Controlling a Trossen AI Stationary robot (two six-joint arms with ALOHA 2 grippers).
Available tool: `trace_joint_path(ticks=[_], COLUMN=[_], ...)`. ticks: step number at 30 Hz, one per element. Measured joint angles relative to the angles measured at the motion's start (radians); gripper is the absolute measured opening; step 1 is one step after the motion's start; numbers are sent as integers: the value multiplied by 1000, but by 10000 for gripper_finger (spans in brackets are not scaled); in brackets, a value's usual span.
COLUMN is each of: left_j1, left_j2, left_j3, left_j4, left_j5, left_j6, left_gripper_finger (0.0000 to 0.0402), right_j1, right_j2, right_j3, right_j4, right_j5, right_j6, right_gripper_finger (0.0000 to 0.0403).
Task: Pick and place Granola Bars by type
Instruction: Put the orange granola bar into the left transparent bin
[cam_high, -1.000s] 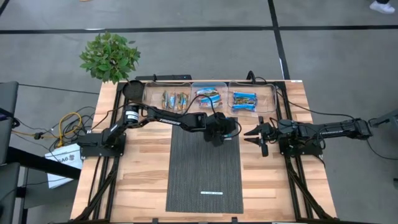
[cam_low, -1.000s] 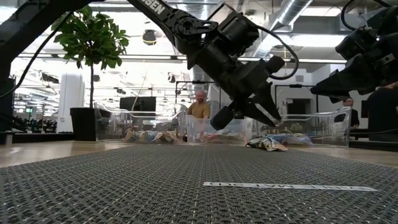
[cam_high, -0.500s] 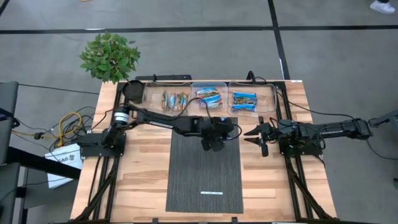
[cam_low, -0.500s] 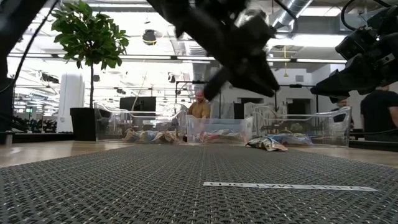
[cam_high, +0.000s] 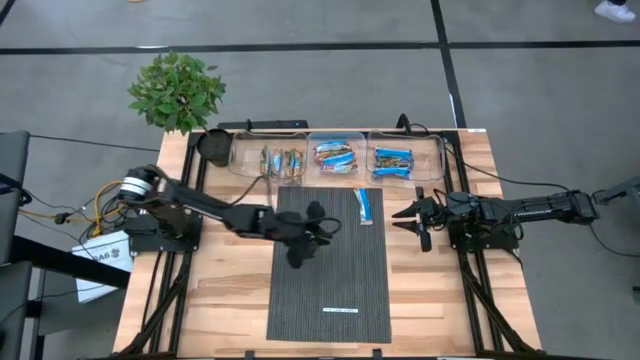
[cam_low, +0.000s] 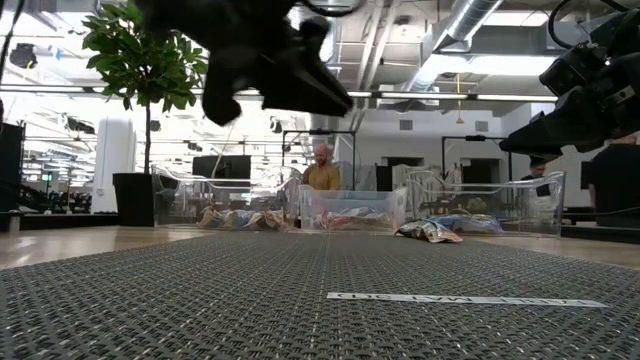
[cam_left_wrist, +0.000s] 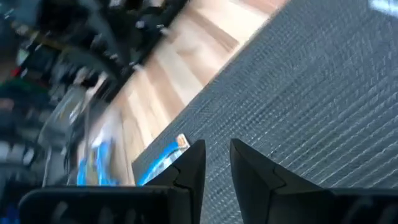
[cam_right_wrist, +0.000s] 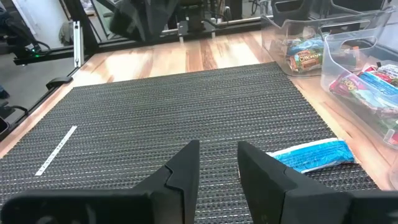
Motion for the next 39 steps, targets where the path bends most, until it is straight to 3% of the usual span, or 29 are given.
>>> trace_joint_path(ticks=[7,19,39], left_j1=[-78,-56,-44], left_j2=[-150,-359,-558], left_j3=[-197,-477,-511], left_j4=[76,237,127], left_j5=[-142,-132,-258], left_j6=[-306,-915,-934], left_gripper_finger=[67,67,67], right_j1=[0,0,0], right_j2=[-1,-1,-1], right_j3=[0,0,0], right_j4=[2,3,2], right_j5=[0,0,0], right_j6=[0,0,0], right_gripper_finger=[102,102,102])
